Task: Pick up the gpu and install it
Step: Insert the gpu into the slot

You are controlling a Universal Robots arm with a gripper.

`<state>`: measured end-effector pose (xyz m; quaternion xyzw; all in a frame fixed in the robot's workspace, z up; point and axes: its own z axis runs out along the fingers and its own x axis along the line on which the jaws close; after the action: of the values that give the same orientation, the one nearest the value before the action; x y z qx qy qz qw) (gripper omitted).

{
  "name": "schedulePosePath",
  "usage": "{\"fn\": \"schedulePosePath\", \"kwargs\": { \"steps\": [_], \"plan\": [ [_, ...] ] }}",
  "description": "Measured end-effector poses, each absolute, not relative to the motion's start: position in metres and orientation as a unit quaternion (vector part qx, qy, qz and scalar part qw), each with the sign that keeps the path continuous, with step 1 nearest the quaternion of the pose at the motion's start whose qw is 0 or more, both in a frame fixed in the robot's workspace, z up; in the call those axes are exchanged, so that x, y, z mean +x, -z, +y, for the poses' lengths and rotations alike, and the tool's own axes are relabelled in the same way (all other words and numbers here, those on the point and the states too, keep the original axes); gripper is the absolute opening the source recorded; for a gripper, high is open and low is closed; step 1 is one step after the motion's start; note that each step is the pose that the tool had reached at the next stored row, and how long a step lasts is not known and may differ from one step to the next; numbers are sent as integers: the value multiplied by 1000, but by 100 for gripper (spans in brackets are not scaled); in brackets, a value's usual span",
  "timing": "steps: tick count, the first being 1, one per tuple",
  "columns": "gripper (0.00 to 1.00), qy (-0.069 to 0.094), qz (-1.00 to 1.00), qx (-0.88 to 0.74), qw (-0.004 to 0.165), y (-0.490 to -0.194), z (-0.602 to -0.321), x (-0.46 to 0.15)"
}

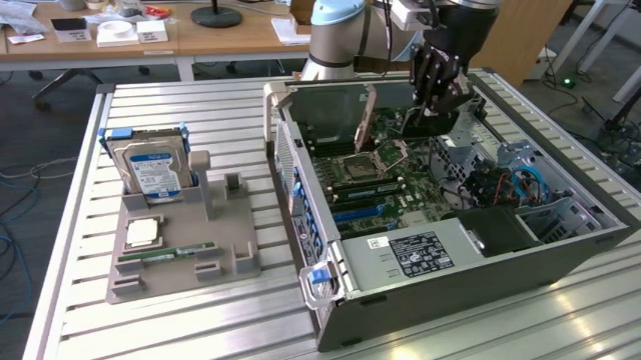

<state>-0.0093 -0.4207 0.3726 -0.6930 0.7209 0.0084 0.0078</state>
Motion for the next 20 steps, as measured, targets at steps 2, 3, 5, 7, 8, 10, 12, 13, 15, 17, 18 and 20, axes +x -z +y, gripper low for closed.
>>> {"fn": "schedulePosePath", "kwargs": {
  "steps": [2,3,5,7,8,10,12,13,15,17,18,20],
  "plan": [
    [26,-8,721,-693,8,-372,-421,-13],
    [26,-8,721,-693,8,-372,-421,-13],
    [26,-8,721,-693,8,-372,-425,-13],
    [26,-8,721,-693,8,-372,-431,-13],
    [26,-8,721,-693,8,-372,-433,-13],
    [26,-8,721,-693,8,-372,-436,-13],
    [26,-8,721,-693,8,-372,-438,-13],
    [26,-8,721,-693,8,-372,-438,-13],
    [26,-8,721,-693,8,-371,-438,-15],
    [26,-8,721,-693,8,-368,-438,-16],
    [26,-8,721,-693,8,-366,-438,-17],
    [26,-8,721,-693,8,-363,-438,-18]
  ]
}}
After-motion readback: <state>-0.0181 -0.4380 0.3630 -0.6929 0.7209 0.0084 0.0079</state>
